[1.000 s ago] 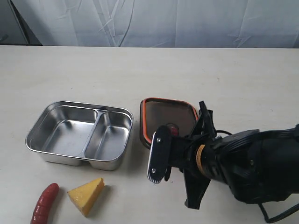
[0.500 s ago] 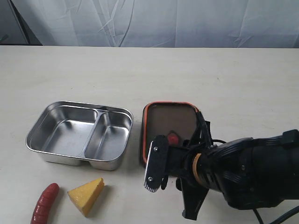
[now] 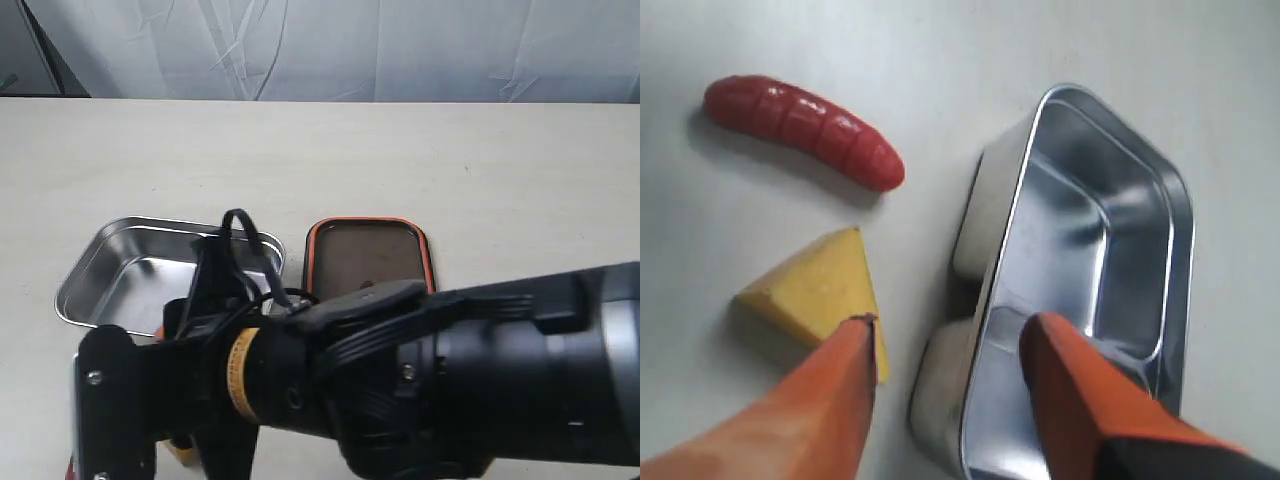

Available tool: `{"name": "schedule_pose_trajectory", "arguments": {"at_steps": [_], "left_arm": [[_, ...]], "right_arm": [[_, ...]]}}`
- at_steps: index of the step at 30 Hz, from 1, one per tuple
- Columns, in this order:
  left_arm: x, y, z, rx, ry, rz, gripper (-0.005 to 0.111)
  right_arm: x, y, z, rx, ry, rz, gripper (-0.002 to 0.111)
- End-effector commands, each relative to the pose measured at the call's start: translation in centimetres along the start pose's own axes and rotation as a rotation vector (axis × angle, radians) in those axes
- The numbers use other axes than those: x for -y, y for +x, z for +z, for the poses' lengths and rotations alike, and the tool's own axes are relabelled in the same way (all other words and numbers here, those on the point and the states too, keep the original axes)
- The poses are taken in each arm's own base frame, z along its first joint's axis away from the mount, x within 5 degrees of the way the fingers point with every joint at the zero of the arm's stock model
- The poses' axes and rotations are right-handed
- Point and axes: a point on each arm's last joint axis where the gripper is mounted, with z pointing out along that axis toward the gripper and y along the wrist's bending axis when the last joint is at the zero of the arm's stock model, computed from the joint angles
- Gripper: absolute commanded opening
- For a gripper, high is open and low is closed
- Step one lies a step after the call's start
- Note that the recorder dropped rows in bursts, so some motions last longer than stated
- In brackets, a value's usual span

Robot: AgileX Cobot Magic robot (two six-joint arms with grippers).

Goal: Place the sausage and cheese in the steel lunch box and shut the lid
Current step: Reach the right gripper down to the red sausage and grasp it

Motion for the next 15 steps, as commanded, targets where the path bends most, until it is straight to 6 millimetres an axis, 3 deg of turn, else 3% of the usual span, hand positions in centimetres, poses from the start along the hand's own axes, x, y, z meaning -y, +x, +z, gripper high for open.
{"name": "schedule_pose_trajectory", "arguments": {"at_steps": [1, 3, 8, 15], "left_arm": [[0.1, 0.1, 0.0, 0.007, 0.011, -0.01, 0.0], [0.1, 0.1, 0.0, 0.007, 0.011, -0.01, 0.0], [0.1, 0.1, 0.0, 0.007, 0.011, -0.01, 0.0], [0.1, 0.1, 0.0, 0.007, 0.011, -0.01, 0.0]], "right_arm": [[0.2, -2.0, 2.0, 0.043, -0.007, -0.042, 0.038], [-0.3, -2.7, 3.0, -0.018, -0.006, -0.066, 0.028], [-0.5, -3.6, 3.7, -0.223, 0.02, 0.02, 0.028], [1.2, -7.5, 2.3, -0.237, -0.09, 0.601, 0.033]]}}
